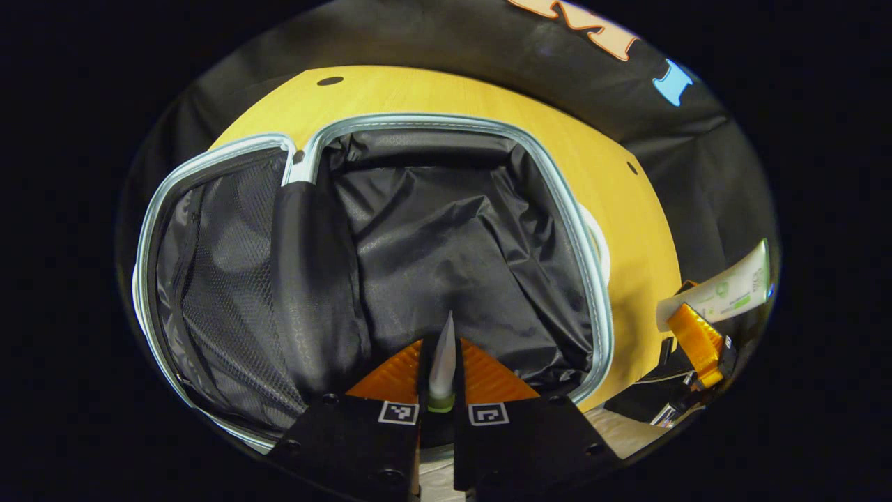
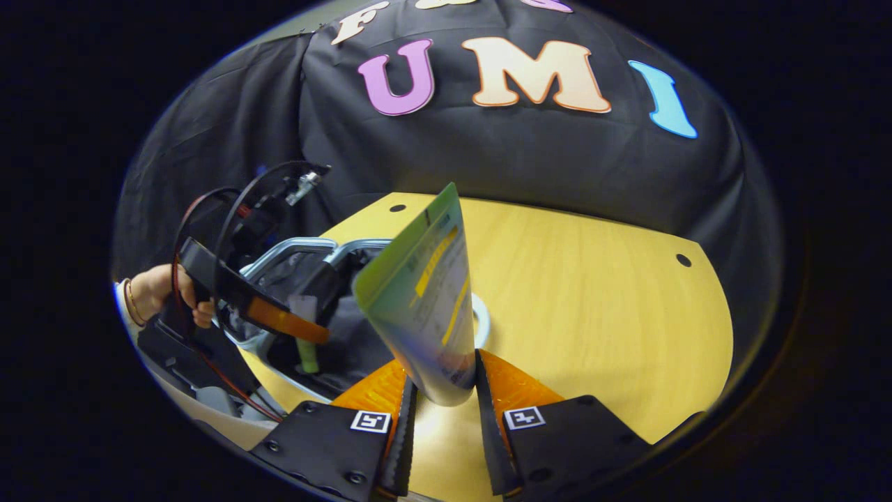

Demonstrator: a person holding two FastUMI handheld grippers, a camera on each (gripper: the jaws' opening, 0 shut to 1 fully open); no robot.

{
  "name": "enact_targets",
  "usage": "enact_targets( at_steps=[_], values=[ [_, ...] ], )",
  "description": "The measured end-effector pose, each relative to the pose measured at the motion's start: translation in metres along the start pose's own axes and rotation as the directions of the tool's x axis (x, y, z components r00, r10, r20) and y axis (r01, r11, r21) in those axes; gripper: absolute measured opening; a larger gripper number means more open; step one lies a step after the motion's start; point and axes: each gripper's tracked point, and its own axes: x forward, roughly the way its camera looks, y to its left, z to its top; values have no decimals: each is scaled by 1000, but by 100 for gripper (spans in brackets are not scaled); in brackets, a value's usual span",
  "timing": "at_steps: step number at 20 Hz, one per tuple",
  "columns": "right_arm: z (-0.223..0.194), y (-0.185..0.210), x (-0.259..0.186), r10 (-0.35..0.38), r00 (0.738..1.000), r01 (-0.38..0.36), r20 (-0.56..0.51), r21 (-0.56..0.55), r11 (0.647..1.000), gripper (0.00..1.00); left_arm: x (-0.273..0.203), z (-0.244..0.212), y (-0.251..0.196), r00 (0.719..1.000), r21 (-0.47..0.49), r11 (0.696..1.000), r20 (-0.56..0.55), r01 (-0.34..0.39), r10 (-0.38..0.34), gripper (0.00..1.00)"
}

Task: First open the suitcase, pack the skin care products into it, and then close the suitcase.

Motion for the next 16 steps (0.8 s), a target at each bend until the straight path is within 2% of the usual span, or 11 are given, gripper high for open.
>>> enact_targets(
  at_steps=[3, 5, 8, 9, 10, 11, 12, 13, 14, 15, 16],
  values=[
    [-6, 36, 14, 38, 998, -38, -48, 0, 999, 45, -3, -2, -1, 1000, -12, 1000, -1, 22, -22, 17],
    [-13, 55, 23, 61, 994, -62, -88, -4, 998, 43, -13, 1, 2, 1000, -17, 1000, 18, 16, -16, 40],
    [-21, 77, 36, 90, 988, -92, -129, -2, 996, 42, -39, 12, 10, 996, -42, 999, 84, 7, -3, 65],
    [-25, 81, 41, 92, 986, -94, -140, -3, 996, 43, -47, 15, 15, 994, -53, 999, 106, 2, 4, 66],
    [-29, 85, 45, 95, 983, -96, -158, 2, 995, 42, -56, 18, 19, 992, -60, 998, 123, 1, 7, 61],
    [-34, 89, 50, 101, 979, -100, -177, 13, 995, 45, -64, 21, 25, 990, -71, 997, 143, -3, 13, 68],
    [-38, 92, 54, 102, 975, -100, -195, 24, 995, 42, -73, 23, 34, 986, -83, 996, 162, -13, 26, 75],
    [-44, 93, 59, 101, 972, -96, -214, 32, 995, 45, -82, 27, 47, 982, -95, 995, 181, -31, 47, 75],
    [-48, 93, 63, 98, 967, -91, -235, 38, 995, 45, -91, 28, 59, 979, -110, 993, 193, -50, 70, 82],
    [-54, 93, 66, 94, 962, -86, -258, 43, 995, 45, -101, 29, 71, 974, -126, 990, 209, -64, 90, 77],
    [-59, 93, 69, 87, 958, -78, -273, 44, 996, 45, -112, 31, 83, 969, -143, 987, 223, -74, 105, 81]
  ],
)
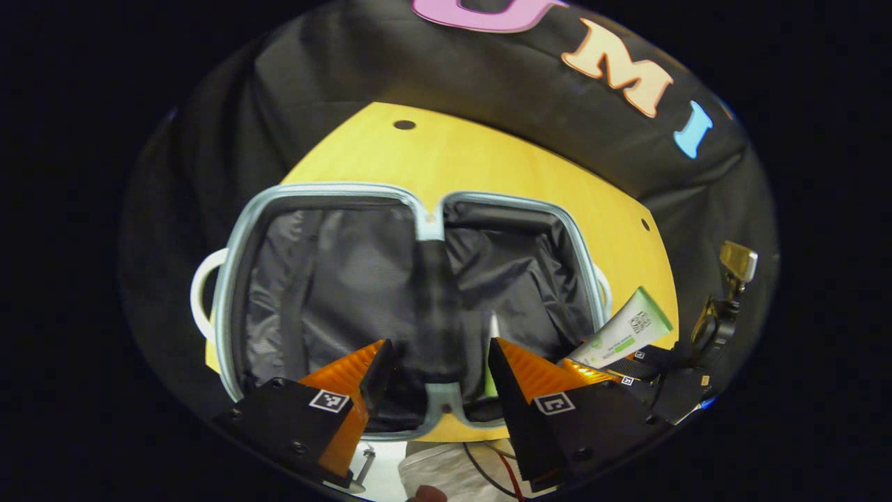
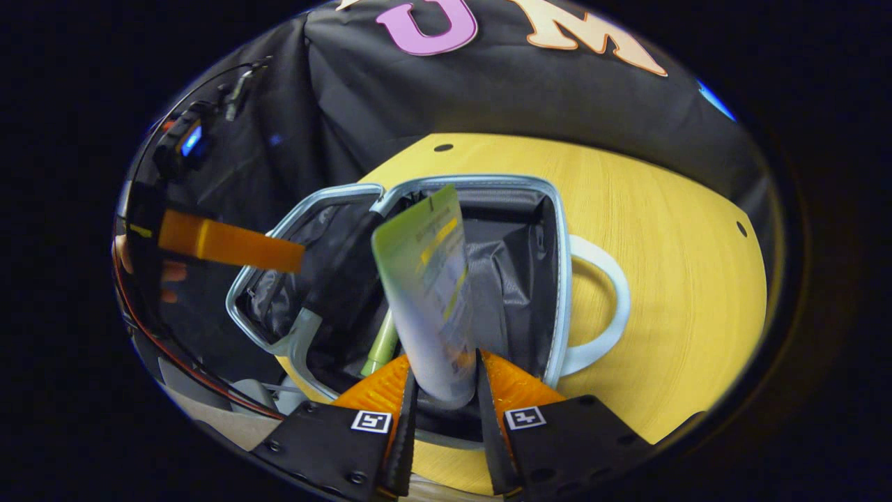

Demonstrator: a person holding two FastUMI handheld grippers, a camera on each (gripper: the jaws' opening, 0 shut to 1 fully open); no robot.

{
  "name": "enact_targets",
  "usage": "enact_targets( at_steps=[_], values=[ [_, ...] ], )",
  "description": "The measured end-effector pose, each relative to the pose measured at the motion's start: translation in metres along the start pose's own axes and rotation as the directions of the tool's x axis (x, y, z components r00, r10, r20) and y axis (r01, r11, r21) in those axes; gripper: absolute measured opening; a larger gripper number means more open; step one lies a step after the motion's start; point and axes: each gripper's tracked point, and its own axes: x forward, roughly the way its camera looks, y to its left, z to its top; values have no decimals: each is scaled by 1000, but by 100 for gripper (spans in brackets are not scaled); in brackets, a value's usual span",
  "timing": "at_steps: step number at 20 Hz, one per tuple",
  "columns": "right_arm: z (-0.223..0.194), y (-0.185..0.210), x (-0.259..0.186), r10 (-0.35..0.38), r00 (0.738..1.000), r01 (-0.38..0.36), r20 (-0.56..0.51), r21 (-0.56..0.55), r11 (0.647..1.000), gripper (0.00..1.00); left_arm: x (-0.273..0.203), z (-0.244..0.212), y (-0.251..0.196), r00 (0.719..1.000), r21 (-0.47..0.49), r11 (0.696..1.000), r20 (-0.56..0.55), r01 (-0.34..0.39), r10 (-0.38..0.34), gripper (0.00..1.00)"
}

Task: First open the suitcase, pack the skin care products into it, and then close the suitcase.

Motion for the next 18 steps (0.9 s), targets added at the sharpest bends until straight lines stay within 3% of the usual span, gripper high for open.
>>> enact_targets(
  at_steps=[1, 2, 3, 7, 8, 10, 11, 12, 14, 15, 18],
  values=[
    [-4, -1, 3, -10, 1000, 10, -11, 0, 1000, 42, -12, 7, 13, 1000, -17, 1000, 22, -15, 15, 77],
    [-6, -2, 6, -19, 1000, 19, -19, -2, 1000, 42, -23, 15, 30, 998, -34, 999, 41, -38, 39, 86],
    [-6, -3, 7, -28, 999, 27, -18, -2, 1000, 45, -31, 21, 48, 996, -49, 997, 54, -65, 67, 82],
    [-8, -4, 8, -38, 999, 38, -23, 3, 999, 45, -49, 40, 120, 981, -130, 980, 103, -151, 165, 82],
    [-6, 2, 5, -14, 1000, 14, -15, 12, 1000, 59, -53, 42, 135, 976, -149, 974, 109, -169, 186, 86],
    [1, 15, 2, 18, 1000, -19, 19, 27, 999, 86, -59, 43, 167, 968, -190, 962, 117, -198, 222, 82],
    [4, 15, -1, 21, 999, -21, 41, 14, 1000, 99, -63, 43, 183, 963, -212, 953, 115, -216, 243, 86],
    [8, 16, -4, 22, 998, -22, 60, 6, 1000, 99, -64, 43, 195, 959, -228, 946, 109, -230, 260, 82],
    [15, 21, -12, 40, 994, -42, 100, 18, 999, 99, -62, 42, 216, 954, -252, 935, 102, -248, 280, 87],
    [19, 20, -18, 41, 992, -44, 123, 27, 999, 99, -60, 42, 226, 953, -260, 932, 101, -253, 287, 82],
    [34, 4, -36, 7, 981, -21, 191, 74, 997, 98, -48, 38, 249, 949, -282, 920, 77, -273, 306, 82]
  ],
)
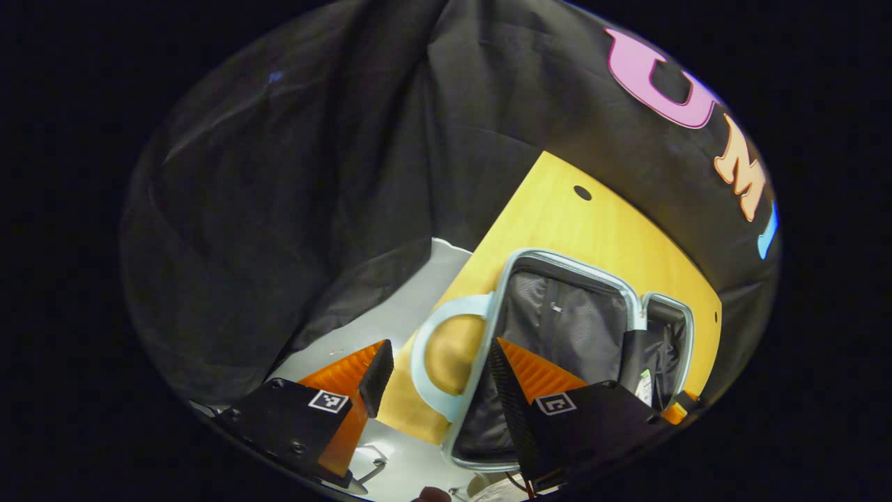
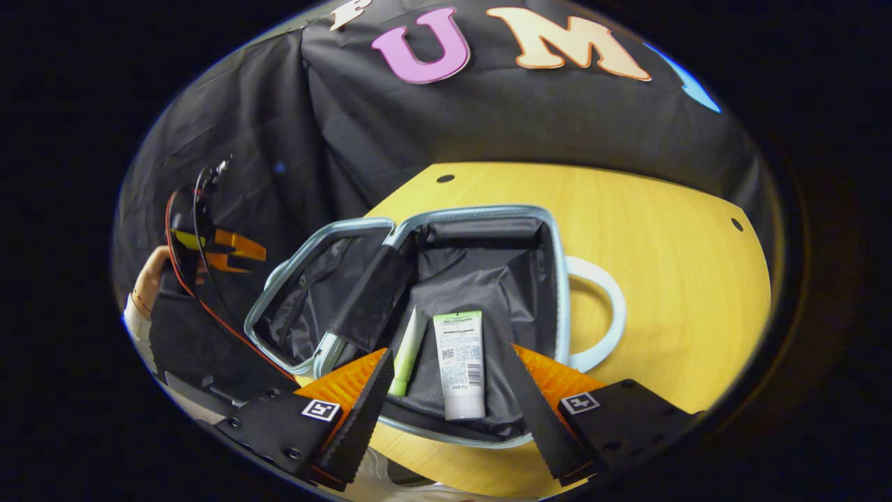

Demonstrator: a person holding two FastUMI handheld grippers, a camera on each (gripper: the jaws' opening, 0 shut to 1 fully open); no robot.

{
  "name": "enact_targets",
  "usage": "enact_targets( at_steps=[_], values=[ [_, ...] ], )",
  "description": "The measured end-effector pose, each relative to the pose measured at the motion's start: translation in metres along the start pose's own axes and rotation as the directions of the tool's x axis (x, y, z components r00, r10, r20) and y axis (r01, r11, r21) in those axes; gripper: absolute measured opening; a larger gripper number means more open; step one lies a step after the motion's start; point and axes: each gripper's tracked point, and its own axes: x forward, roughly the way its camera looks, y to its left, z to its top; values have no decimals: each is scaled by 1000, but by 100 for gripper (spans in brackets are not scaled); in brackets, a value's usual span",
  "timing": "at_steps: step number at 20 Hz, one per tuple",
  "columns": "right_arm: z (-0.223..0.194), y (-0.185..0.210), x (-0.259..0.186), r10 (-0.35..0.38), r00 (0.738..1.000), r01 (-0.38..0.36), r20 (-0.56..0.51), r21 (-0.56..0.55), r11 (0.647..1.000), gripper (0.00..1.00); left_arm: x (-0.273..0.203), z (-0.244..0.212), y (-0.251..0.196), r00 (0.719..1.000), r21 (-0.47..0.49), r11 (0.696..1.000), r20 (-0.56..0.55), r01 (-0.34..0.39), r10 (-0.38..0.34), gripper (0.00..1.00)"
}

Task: First open the suitcase, pack the skin care products into it, and then close the suitcase.

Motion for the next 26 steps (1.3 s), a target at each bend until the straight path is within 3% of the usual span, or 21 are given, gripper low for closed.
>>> enact_targets(
  at_steps=[1, 2, 6, 8, 10, 11, 12, 18, 20, 25, 26],
  values=[
    [5, -7, -6, -20, 1000, 20, 19, 15, 1000, 94, 10, -2, 3, 1000, -9, 1000, -8, 1, -1, 82],
    [11, -18, -12, -50, 998, 49, 37, 27, 998, 98, 18, -2, 8, 1000, -22, 1000, -13, 2, -3, 82],
    [27, -63, -34, -165, 984, 160, 74, 67, 985, 98, 46, -13, 23, 998, -72, 997, -55, 25, -29, 81],
    [33, -81, -45, -210, 973, 202, 94, 87, 975, 94, 53, -16, 26, 996, -102, 993, -66, 54, -61, 79],
    [38, -92, -55, -242, 964, 230, 110, 112, 967, 98, 60, -20, 22, 993, -128, 988, -71, 87, -96, 74],
    [38, -97, -58, -257, 960, 243, 115, 123, 962, 98, 64, -21, 16, 990, -136, 985, -74, 108, -119, 77],
    [39, -101, -61, -269, 956, 253, 119, 130, 959, 98, 69, -25, 12, 987, -144, 981, -81, 127, -140, 58],
    [37, -110, -72, -301, 945, 282, 128, 148, 948, 94, 74, -29, 5, 973, -177, 965, -92, 194, -213, 10],
    [35, -111, -73, -304, 944, 285, 126, 149, 947, 99, 66, -26, 2, 974, -175, 966, -92, 189, -207, 9],
    [34, -113, -74, -299, 945, 279, 132, 153, 948, 94, 40, -17, -13, 971, -123, 972, -106, 200, -214, 10],
    [35, -114, -74, -298, 945, 278, 135, 153, 948, 94, 31, -13, -16, 972, -111, 973, -97, 205, -215, 6]
  ],
)
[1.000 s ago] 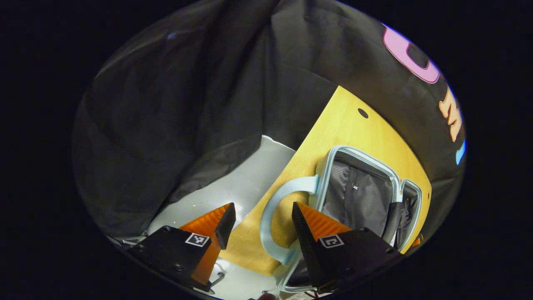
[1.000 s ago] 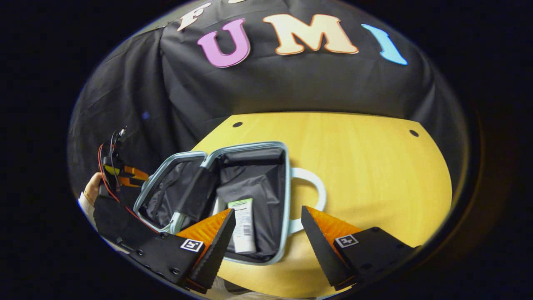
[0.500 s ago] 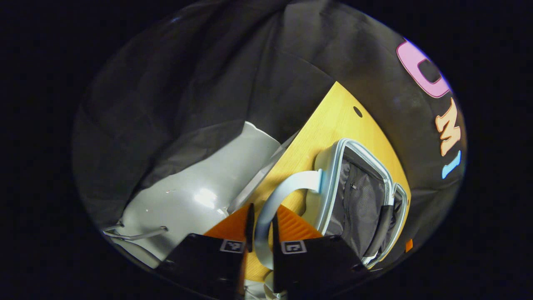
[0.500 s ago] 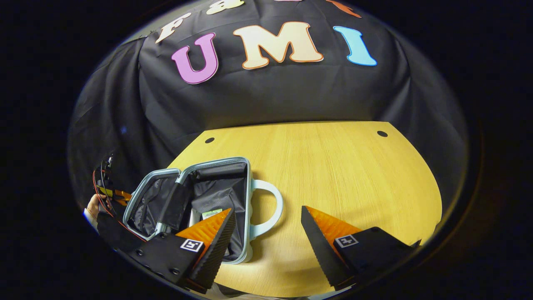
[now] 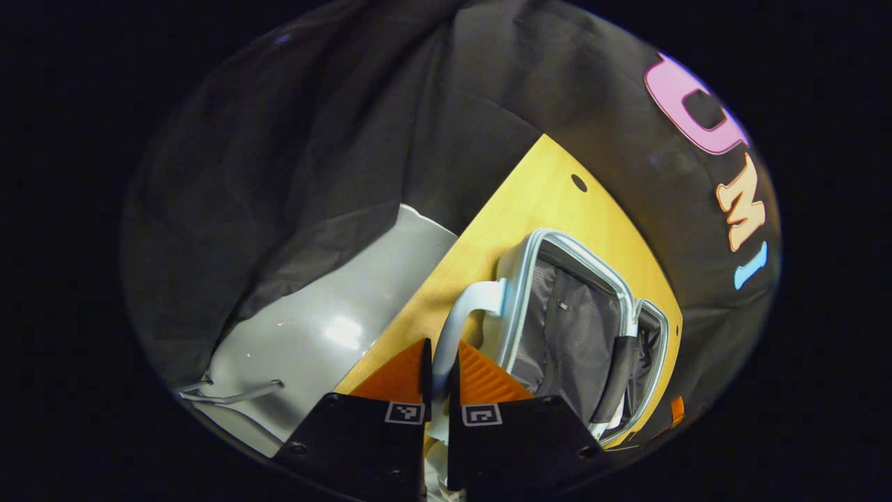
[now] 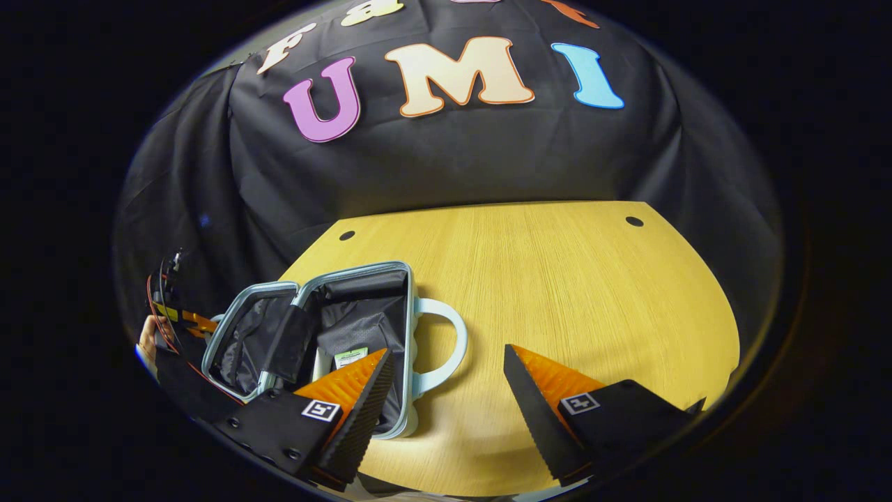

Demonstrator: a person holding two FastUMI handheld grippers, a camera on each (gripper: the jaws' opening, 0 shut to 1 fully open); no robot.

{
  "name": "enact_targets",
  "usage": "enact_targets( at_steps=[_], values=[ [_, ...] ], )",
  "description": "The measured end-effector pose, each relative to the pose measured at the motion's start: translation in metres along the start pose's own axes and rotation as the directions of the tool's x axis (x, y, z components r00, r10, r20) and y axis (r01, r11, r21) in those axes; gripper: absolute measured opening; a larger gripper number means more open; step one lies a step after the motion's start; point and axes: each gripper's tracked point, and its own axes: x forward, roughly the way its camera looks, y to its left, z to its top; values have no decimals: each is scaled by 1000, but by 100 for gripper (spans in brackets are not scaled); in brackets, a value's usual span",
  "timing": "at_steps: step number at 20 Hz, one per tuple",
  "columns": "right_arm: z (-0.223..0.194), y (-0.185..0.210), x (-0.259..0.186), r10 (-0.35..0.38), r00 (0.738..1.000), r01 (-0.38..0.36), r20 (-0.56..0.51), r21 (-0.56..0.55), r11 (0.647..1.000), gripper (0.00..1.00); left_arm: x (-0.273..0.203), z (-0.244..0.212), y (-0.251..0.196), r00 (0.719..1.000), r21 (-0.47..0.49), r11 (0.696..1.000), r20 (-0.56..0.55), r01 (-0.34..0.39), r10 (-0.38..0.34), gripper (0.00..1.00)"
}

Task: First open the suitcase, pack the skin care products into it, and then close the suitcase.

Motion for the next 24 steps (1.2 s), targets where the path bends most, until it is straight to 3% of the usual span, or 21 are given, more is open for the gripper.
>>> enact_targets(
  at_steps=[2, 3, 5, 6, 11, 13, 14, 19, 20, 21, 24],
  values=[
    [0, -1, -1, 5, 1000, -5, 2, 3, 1000, 98, -21, 9, -19, 1000, 21, 1000, 17, 20, -20, 4],
    [0, -1, 0, 7, 1000, -7, 3, 1, 1000, 94, -31, 13, -31, 999, 30, 999, 29, 37, -38, 4],
    [1, -5, 0, 6, 1000, -6, 4, -5, 1000, 94, -51, 20, -51, 996, 49, 996, 49, 68, -71, 4],
    [2, -7, -1, 8, 1000, -8, 6, -3, 1000, 98, -61, 24, -62, 994, 63, 995, 61, 84, -87, 4],
    [6, -25, -3, 17, 1000, -17, 24, 23, 1000, 94, -113, 34, -128, 981, 154, 978, 113, 142, -161, 4],
    [8, -38, -6, 14, 999, -15, 31, 17, 1000, 98, -126, 35, -158, 975, 188, 970, 133, 152, -178, 4],
    [9, -45, -7, 13, 999, -14, 33, 12, 1000, 94, -132, 36, -173, 972, 202, 967, 141, 157, -187, 4],
    [14, -84, -14, 10, 999, -10, 32, 4, 1000, 98, -151, 24, -253, 954, 246, 947, 165, 205, -249, 4],
    [15, -93, -15, 4, 1000, -4, 31, -6, 1000, 94, -153, 21, -270, 950, 259, 941, 162, 220, -267, 4],
    [16, -102, -17, -6, 999, 6, 33, -26, 1000, 98, -152, 17, -284, 947, 265, 937, 161, 228, -276, 4],
    [20, -122, -24, -13, 999, 16, 38, -78, 997, 98, -144, 6, -331, 939, 289, 920, 138, 265, -314, 4]
  ],
)
